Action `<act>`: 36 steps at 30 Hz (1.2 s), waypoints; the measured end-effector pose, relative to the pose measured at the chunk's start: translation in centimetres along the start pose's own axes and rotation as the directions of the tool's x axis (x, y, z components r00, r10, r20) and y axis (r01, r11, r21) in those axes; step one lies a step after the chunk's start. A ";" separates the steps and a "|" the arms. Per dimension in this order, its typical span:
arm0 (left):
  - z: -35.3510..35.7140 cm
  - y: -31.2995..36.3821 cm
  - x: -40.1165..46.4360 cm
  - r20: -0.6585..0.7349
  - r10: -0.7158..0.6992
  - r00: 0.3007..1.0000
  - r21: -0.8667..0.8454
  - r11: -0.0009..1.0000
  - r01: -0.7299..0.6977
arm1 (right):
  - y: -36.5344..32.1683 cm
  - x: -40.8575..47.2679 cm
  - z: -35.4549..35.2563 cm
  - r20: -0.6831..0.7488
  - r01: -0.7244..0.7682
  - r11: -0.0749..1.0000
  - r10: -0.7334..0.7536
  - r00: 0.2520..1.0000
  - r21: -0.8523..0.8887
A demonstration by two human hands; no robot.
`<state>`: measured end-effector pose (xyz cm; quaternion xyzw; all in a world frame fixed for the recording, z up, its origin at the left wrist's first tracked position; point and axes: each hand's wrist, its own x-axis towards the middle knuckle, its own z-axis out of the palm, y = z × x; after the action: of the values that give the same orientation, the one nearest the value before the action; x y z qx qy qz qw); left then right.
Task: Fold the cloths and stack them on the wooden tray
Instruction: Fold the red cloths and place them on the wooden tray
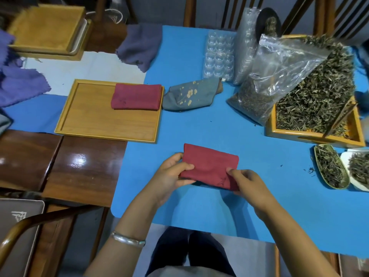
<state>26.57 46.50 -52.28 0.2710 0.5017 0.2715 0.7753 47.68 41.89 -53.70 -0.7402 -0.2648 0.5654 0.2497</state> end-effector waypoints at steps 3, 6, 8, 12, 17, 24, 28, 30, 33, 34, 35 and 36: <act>-0.9 1.0 -0.1 -0.008 0.046 0.999 -0.032 0.998 -0.046 | -1.2 -0.1 0.4 0.219 -0.061 0.970 0.008 0.976 0.236; -2.5 2.2 0.2 -0.067 0.073 0.995 -0.007 0.997 -0.074 | -2.8 0.4 1.3 0.264 -0.044 0.896 -0.083 0.961 0.441; -3.9 3.0 0.5 -0.156 0.104 0.982 0.026 0.995 -0.101 | -4.2 1.0 2.6 0.208 0.017 0.906 -0.116 0.971 0.423; -7.6 5.7 1.3 -0.273 0.241 0.931 0.150 0.967 -0.207 | -8.2 2.7 6.6 0.123 0.164 0.926 -0.217 0.968 0.339; -13.0 11.1 3.3 -0.365 0.367 0.855 0.187 0.929 -0.319 | -14.3 5.4 12.4 0.056 0.313 0.921 -0.334 0.941 0.231; -19.6 16.3 8.8 -0.369 0.465 0.804 0.419 0.856 -0.303 | -19.5 11.0 18.5 -0.100 0.389 0.921 -0.387 0.917 0.008; -21.7 17.1 11.5 -0.350 0.486 0.801 0.549 0.799 -0.245 | -20.1 13.6 20.0 -0.185 0.391 0.901 -0.424 0.887 -0.190; -22.5 16.7 12.4 -0.347 0.529 0.774 0.644 0.734 -0.214 | -20.0 14.2 20.4 -0.194 0.399 0.874 -0.457 0.868 -0.278; -23.2 15.7 13.0 -0.340 0.586 0.735 0.736 0.652 -0.179 | -19.3 14.7 20.7 -0.189 0.420 0.839 -0.501 0.844 -0.346; -23.4 15.4 13.0 -0.339 0.591 0.732 0.743 0.646 -0.177 | -19.1 14.8 20.8 -0.199 0.422 0.835 -0.508 0.838 -0.351; -23.5 15.1 13.0 -0.336 0.597 0.729 0.746 0.641 -0.180 | -19.0 14.9 20.9 -0.214 0.425 0.836 -0.512 0.832 -0.348; -23.6 14.9 12.9 -0.333 0.605 0.723 0.751 0.634 -0.185 | -18.9 15.0 21.0 -0.230 0.428 0.837 -0.516 0.825 -0.341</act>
<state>7.04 69.44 -58.35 0.5477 0.6905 0.3098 0.3568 28.57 67.31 -56.56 -0.7575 -0.4739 0.3183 0.3165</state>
